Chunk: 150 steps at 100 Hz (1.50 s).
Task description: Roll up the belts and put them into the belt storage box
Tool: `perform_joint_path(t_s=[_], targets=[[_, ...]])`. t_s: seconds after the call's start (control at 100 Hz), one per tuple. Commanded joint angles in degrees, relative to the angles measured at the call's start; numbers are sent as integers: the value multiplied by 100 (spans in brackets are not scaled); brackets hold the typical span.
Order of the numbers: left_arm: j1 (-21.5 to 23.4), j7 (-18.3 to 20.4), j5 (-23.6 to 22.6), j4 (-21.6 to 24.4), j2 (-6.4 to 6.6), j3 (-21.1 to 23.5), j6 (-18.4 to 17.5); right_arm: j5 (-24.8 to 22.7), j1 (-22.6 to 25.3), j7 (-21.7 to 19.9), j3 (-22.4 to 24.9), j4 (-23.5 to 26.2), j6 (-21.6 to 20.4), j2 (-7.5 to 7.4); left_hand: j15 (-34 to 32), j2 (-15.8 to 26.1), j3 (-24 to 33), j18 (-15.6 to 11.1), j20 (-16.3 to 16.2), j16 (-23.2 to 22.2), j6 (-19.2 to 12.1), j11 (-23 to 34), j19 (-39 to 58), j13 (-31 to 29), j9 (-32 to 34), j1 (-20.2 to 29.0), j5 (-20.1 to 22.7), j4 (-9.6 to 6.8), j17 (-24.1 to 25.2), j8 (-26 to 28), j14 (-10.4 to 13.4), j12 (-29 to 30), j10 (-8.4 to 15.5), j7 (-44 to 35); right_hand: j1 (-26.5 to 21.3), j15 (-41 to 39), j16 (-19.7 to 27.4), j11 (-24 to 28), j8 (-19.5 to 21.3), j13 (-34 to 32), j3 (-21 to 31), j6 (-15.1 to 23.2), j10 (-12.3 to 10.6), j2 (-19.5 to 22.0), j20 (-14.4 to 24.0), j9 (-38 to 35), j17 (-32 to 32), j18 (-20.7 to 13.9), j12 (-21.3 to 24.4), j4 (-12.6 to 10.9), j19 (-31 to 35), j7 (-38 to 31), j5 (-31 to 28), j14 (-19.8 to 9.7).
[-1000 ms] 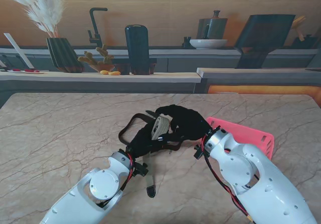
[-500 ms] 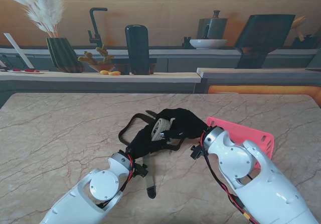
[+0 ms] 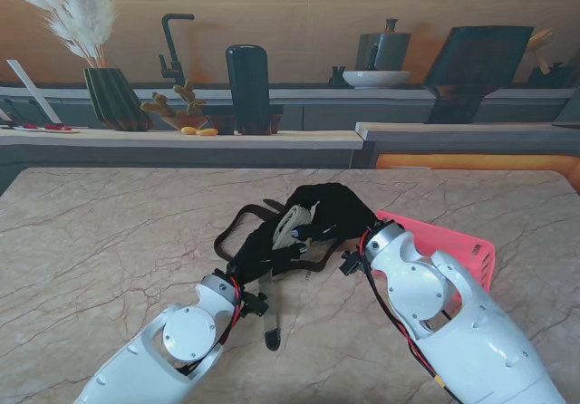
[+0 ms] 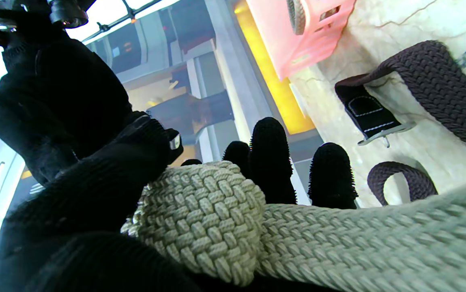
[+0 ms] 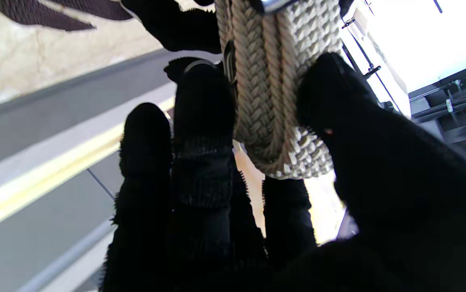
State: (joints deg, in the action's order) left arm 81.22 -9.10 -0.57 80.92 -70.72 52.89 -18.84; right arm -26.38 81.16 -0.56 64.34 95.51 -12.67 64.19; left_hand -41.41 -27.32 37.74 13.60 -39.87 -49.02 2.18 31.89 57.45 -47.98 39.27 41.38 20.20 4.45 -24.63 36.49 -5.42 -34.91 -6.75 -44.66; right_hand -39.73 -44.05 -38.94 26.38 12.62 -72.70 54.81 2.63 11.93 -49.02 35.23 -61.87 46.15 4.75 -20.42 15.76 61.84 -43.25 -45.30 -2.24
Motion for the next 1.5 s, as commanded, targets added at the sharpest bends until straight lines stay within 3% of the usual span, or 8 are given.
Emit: perform_joint_path(t_s=[0.0,0.64,0.78,0.87,0.98,1.14,1.22,1.49], targets=[[11,24,64,8,-19,34,-3,-33,57,12,102,278,-140,-4,151,-138,263,88,139,113,136,43,-118,110,-144,-243,-344,-138,65,-173,-63,90,109,720,-553,-122,-84,695,462,-245,894,1413,-718,502,90,-630,49,-165,-301,-193,185,-1907,-798,-44],[23,415,395,76,46,55,175,-1733,-37,844,502,670,-928,-46,577,-95,277,200,236,455,77,-152,-274,313,15,-75,-144,-144,367,-292,-242,239,195,882,-541,-59,-82,747,544,-251,812,1546,-803,629,110,-567,23,-324,-356,-184,150,-1983,-677,-167],[47,539,536,130,65,75,254,-2136,-191,1217,457,549,-928,-33,495,561,-334,252,150,583,-48,-197,-212,224,306,374,222,-162,377,-157,-322,312,160,776,-531,-41,-79,771,551,-262,751,1590,-838,686,111,-548,35,-369,-346,-183,142,-2010,-628,-226],[78,627,742,192,64,93,355,-2208,-265,1326,395,468,-909,-23,307,829,-1233,235,101,639,-204,-454,1,-23,782,1356,512,72,221,61,-391,-391,74,542,-532,-31,-76,780,546,-258,732,1596,-832,705,111,-534,35,-372,-340,-186,138,-2019,-605,-229],[124,815,1097,281,72,133,481,-2474,-358,1559,290,289,-992,-30,14,1147,-1882,279,53,654,-271,-480,289,-317,1268,2178,878,25,25,-52,-521,-425,5,183,-525,-15,-69,804,536,-264,695,1622,-859,746,105,-508,38,-398,-327,-188,126,-2042,-567,-266],[175,865,1334,352,58,172,582,-2633,-448,1750,82,-2,-1064,-36,-90,1292,-2037,315,35,671,-319,-464,390,-377,1402,2491,997,49,19,-57,-558,-416,17,57,-529,0,-62,831,522,-265,660,1632,-846,778,98,-487,39,-404,-307,-193,118,-2068,-529,-272],[203,862,1452,390,45,208,661,-2785,-477,1896,5,-135,-1084,-47,-92,1509,-2559,331,99,809,-230,-384,433,-433,1429,2846,1087,-19,2,-159,-621,-123,-71,23,-517,1,-61,848,508,-271,642,1633,-853,794,94,-480,41,-397,-296,-194,116,-2076,-510,-280],[267,826,1772,483,-5,266,877,-2874,-556,2056,-372,-545,-1094,-54,87,1638,-2852,354,215,1024,-59,-547,356,-314,1316,2908,1164,-44,138,-362,-713,492,-192,151,-511,-25,-61,899,438,-279,640,1582,-802,792,84,-475,58,-360,-254,-234,134,-2103,-476,-257]])
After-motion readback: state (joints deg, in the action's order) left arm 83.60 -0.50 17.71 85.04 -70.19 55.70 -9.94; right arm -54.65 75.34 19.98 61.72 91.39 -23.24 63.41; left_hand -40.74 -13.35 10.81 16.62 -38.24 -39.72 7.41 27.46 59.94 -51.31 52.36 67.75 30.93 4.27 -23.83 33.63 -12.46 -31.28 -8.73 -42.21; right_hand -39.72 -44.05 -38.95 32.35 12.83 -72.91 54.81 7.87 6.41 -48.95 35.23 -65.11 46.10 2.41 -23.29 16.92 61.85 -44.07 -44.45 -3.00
